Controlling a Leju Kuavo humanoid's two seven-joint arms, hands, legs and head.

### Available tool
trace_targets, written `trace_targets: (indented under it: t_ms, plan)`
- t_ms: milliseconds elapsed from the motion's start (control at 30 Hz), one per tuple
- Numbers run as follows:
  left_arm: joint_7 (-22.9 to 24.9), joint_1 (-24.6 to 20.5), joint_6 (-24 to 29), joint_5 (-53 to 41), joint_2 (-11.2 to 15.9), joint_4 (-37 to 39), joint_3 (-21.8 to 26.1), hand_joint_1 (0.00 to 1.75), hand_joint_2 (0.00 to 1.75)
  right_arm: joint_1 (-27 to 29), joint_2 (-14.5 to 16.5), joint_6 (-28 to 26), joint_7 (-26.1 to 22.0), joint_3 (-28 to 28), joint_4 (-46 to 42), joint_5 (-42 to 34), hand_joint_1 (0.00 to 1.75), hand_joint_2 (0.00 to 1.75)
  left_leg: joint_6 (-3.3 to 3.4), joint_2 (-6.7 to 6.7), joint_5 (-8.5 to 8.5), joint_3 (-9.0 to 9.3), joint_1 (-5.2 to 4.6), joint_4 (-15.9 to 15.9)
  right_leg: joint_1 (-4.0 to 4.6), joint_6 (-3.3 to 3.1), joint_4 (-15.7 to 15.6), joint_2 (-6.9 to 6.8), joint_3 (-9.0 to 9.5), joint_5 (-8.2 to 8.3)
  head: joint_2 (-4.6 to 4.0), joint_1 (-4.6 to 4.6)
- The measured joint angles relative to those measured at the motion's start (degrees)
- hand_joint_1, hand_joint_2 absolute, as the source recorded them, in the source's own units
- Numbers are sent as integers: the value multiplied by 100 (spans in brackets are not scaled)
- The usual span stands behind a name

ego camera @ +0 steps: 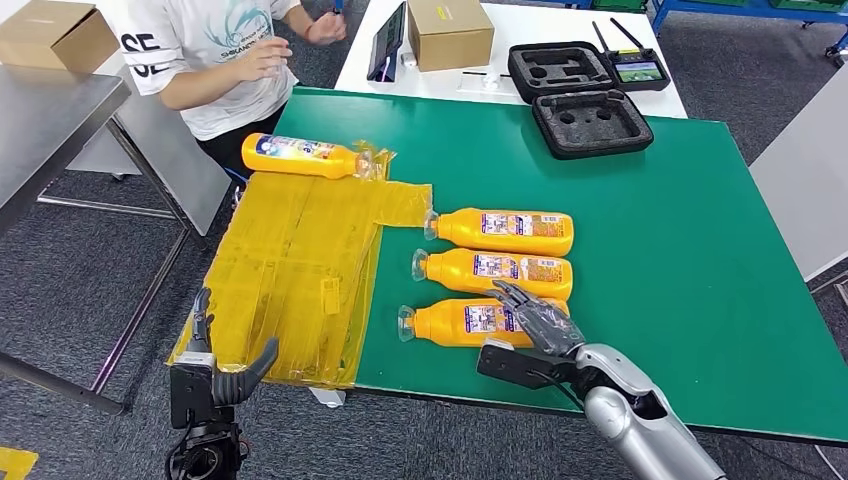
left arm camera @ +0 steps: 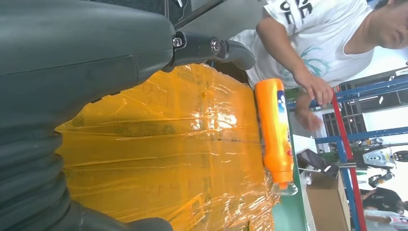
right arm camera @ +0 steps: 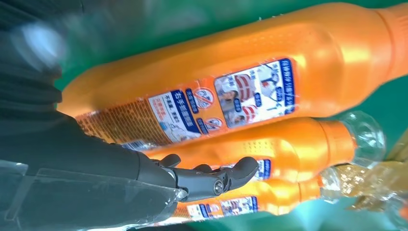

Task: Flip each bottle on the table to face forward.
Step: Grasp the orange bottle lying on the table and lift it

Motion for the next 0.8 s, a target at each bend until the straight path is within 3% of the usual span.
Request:
trace_targets:
  t_ms: [800]
  plan:
    - [69,-18,-41,1,-35,18,0,0,175,-579,150,164,63,-40,1010,-111,0,175,0,-1,1,0,0,0,1,0,0,0,0,0,0,-1]
